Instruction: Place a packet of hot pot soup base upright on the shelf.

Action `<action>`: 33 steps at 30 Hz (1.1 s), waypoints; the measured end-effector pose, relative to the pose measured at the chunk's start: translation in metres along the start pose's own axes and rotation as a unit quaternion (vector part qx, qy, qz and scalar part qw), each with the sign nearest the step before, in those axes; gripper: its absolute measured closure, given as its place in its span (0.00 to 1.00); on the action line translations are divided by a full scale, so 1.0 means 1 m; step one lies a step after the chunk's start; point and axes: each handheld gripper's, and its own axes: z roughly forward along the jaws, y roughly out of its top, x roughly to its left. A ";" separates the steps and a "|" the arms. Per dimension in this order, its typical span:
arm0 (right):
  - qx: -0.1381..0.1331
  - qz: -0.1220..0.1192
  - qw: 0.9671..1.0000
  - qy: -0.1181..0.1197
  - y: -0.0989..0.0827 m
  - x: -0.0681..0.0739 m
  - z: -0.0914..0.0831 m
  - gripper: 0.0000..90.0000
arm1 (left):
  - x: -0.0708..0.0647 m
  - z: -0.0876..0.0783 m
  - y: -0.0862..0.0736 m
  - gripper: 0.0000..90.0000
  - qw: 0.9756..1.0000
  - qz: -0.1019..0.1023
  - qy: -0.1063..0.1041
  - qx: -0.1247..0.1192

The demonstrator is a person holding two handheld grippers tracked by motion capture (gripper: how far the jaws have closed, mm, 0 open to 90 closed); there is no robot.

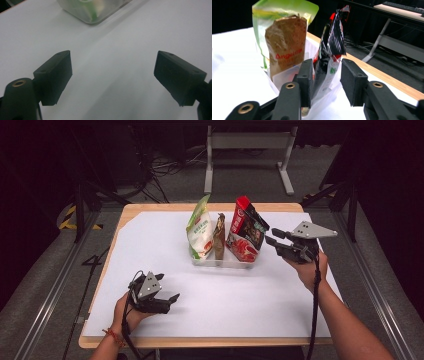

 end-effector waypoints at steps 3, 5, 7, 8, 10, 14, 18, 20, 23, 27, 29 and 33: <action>0.003 -0.003 1.000 0.000 -0.002 0.001 -0.001 0.67 | 0.000 0.000 0.000 0.17 1.000 0.000 -0.001 0.001; 0.006 -0.007 1.000 0.000 -0.005 0.002 -0.002 0.66 | 0.000 0.000 0.000 0.17 1.000 0.001 -0.001 0.001; 0.010 -0.013 1.000 0.001 -0.007 0.003 -0.003 0.63 | 0.000 0.000 0.000 0.17 1.000 0.002 0.000 0.002; 0.011 -0.016 1.000 0.001 -0.008 0.003 -0.003 0.62 | 0.000 0.000 0.000 0.17 1.000 0.002 0.001 0.002; 0.015 -0.020 1.000 -0.002 -0.010 0.004 -0.005 0.59 | 0.000 0.000 0.000 0.17 1.000 0.000 0.000 0.001; 0.015 -0.024 1.000 -0.001 -0.014 0.005 -0.008 0.54 | 0.000 0.000 -0.001 0.17 1.000 0.001 0.000 0.003; 0.019 -0.029 0.999 0.004 -0.017 0.007 -0.009 0.51 | 0.000 0.000 -0.001 0.17 1.000 0.001 0.000 0.004; 0.021 -0.033 0.999 0.004 -0.018 0.008 -0.010 0.47 | 0.000 0.001 -0.001 0.17 1.000 0.002 0.000 0.005; 0.025 -0.033 0.999 0.005 -0.022 0.009 -0.010 0.43 | 0.000 0.000 -0.001 0.17 1.000 0.002 0.000 0.006; 0.030 -0.033 0.999 -0.002 -0.028 0.009 -0.012 0.37 | 0.000 0.000 -0.001 0.17 1.000 0.004 0.001 0.007; 0.034 -0.032 0.999 -0.003 -0.031 0.009 -0.011 0.34 | 0.000 0.001 -0.001 0.17 1.000 0.005 0.001 0.007; 0.039 -0.033 0.999 0.004 -0.038 0.010 -0.010 0.30 | 0.001 0.001 -0.002 0.17 1.000 0.006 0.001 0.008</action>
